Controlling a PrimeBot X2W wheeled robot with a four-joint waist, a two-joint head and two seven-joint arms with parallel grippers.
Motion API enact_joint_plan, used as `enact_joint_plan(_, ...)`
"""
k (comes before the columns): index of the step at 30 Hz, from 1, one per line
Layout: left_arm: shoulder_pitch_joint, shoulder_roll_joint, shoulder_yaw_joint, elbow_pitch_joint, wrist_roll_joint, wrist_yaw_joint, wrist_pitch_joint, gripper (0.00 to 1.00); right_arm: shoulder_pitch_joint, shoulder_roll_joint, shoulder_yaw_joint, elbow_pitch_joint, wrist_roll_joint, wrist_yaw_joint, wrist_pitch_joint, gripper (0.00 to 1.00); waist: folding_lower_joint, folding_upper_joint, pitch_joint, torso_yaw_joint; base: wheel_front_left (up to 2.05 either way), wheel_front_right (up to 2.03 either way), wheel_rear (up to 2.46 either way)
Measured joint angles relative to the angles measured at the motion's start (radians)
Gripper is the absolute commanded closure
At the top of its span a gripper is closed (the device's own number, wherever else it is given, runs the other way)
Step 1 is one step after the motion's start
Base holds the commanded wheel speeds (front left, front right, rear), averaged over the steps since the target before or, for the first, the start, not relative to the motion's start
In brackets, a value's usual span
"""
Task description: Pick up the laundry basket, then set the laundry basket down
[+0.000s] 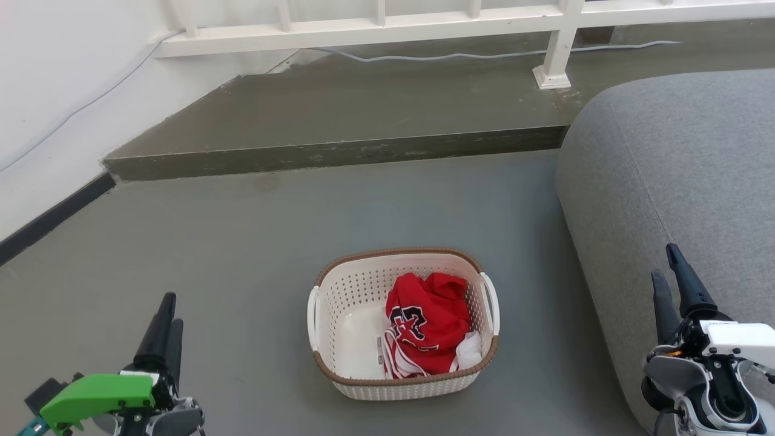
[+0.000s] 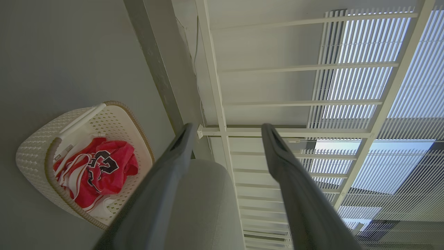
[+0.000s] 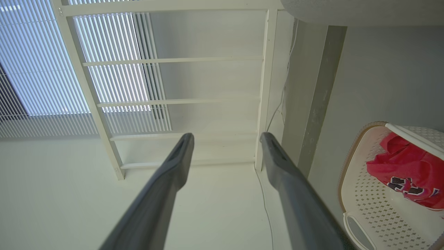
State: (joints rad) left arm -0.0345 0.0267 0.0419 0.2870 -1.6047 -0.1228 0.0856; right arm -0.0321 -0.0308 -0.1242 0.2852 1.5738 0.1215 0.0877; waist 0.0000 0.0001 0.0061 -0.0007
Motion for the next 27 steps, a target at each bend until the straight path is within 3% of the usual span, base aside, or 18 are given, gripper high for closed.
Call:
enact_joint_plan(12,-0.028,0.015,-0.047,-0.032,0.097,0.000,-0.060,0.00,-0.009,-0.026,0.031,-0.020,-0.076,0.000,-0.043,0.00,0.0000,0.0000,0.002,0.002,0.00,0.00,0.00)
enact_joint_plan(27,-0.059,0.050,-0.101,-0.039,0.285,0.000,-0.122,0.00,-0.029,-0.090,0.101,-0.030,-0.297,0.000,-0.117,0.00,0.0000,0.0000,0.002,0.002,0.00,0.00,0.00)
